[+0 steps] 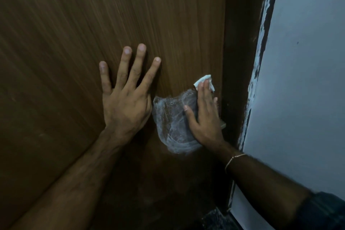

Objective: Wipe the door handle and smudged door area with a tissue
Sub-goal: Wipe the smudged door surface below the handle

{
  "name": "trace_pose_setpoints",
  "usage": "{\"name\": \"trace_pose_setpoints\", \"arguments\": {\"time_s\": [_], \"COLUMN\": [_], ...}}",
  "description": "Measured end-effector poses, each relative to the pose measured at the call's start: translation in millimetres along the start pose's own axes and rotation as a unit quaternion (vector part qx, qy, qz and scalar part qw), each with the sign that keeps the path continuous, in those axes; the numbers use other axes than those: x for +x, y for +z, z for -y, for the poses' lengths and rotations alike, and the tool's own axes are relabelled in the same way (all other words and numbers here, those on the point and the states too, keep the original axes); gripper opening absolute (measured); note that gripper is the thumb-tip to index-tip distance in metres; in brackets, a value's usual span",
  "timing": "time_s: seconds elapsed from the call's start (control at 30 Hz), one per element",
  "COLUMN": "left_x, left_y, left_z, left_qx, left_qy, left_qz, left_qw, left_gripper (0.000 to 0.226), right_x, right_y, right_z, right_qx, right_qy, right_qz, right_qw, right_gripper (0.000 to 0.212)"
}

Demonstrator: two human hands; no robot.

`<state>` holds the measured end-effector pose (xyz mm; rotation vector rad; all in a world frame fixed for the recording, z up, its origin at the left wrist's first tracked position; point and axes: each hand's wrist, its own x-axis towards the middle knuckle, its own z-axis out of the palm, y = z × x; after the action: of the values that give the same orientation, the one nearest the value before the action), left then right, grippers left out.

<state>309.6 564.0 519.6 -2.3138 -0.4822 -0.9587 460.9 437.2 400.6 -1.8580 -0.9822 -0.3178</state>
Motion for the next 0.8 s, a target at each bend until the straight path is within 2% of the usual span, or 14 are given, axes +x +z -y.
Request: {"name": "trace_pose_setpoints", "arguments": {"time_s": [0.1,0.27,0.37,0.47,0.53,0.63,0.8], "left_x": [-1,-2,-9,-21,-26,-30,-35], "left_y": [-1,-3,-2,3,5,7,9], "left_z": [1,1,5,6,6,7,8], "left_qx": [0.004,-0.005,-0.005,-0.003,-0.004,-0.003,0.0], "left_qy": [0.002,0.007,0.007,-0.013,-0.023,-0.03,-0.035], "left_qz": [0.001,0.009,0.014,0.014,0.01,0.002,-0.007], "left_qw": [1.0,1.0,1.0,1.0,1.0,1.0,0.999], "left_gripper": [0.056,0.056,0.055,0.056,0.058,0.061,0.057], "right_x": [4,-6,-8,7,8,-9,1], "right_y": [1,10,8,3,6,17,10], "right_z": [3,14,7,21,36,36,34], "right_qx": [0.006,-0.029,-0.064,-0.047,-0.044,-0.103,-0.127], "right_qy": [0.028,-0.049,-0.032,-0.03,-0.061,-0.117,-0.088], "right_qz": [-0.009,0.009,0.012,-0.012,-0.003,0.026,0.014], "right_qw": [1.0,0.998,0.997,0.998,0.997,0.987,0.988], "right_gripper": [0.079,0.079,0.079,0.08,0.08,0.08,0.08]}}
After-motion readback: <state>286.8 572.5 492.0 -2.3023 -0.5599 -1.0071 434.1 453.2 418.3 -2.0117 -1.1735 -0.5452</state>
